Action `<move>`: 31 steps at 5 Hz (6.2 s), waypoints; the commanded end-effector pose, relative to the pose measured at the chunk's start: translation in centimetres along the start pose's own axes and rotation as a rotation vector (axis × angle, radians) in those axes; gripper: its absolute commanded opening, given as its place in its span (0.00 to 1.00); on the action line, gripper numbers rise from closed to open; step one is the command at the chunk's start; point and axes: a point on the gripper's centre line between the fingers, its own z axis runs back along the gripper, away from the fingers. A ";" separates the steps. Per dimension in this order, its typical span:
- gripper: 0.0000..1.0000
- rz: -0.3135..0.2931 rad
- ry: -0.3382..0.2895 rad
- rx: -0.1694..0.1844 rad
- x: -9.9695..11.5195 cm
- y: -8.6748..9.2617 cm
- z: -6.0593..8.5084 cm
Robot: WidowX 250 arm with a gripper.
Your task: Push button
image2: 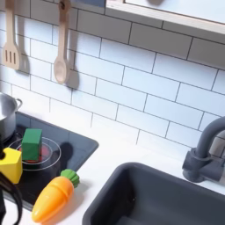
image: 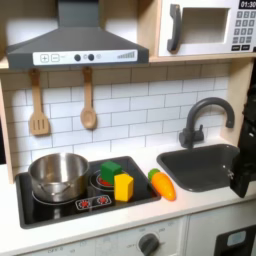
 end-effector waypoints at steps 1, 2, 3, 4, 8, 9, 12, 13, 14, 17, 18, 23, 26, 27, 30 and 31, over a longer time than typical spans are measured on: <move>1.00 0.000 0.000 0.000 0.0 0.0 0.0; 1.00 0.016 -0.045 0.005 1.2 0.9 -0.2; 1.00 0.060 -0.065 0.009 2.3 2.3 -0.4; 0.00 0.093 -0.118 0.017 3.5 3.9 -1.0; 0.00 0.130 -0.374 0.031 8.4 6.6 4.5; 0.00 0.125 -0.427 0.036 9.4 7.0 6.1; 0.00 0.119 -0.608 0.084 12.9 8.9 8.2; 0.00 0.111 -0.685 0.112 14.5 10.0 9.1; 0.00 0.140 -0.702 0.128 15.8 11.6 9.8; 0.00 0.166 -0.789 0.153 19.3 14.5 12.4; 0.00 0.154 -0.803 0.155 20.7 14.6 12.4; 0.00 0.133 -0.882 0.114 24.4 15.3 12.7; 0.00 0.094 -0.898 0.094 26.6 15.6 13.9; 0.00 0.080 -0.896 0.098 26.7 15.6 13.9; 0.00 0.060 -0.871 0.086 27.8 16.1 13.5; 0.00 0.043 -0.859 0.084 28.0 15.9 13.3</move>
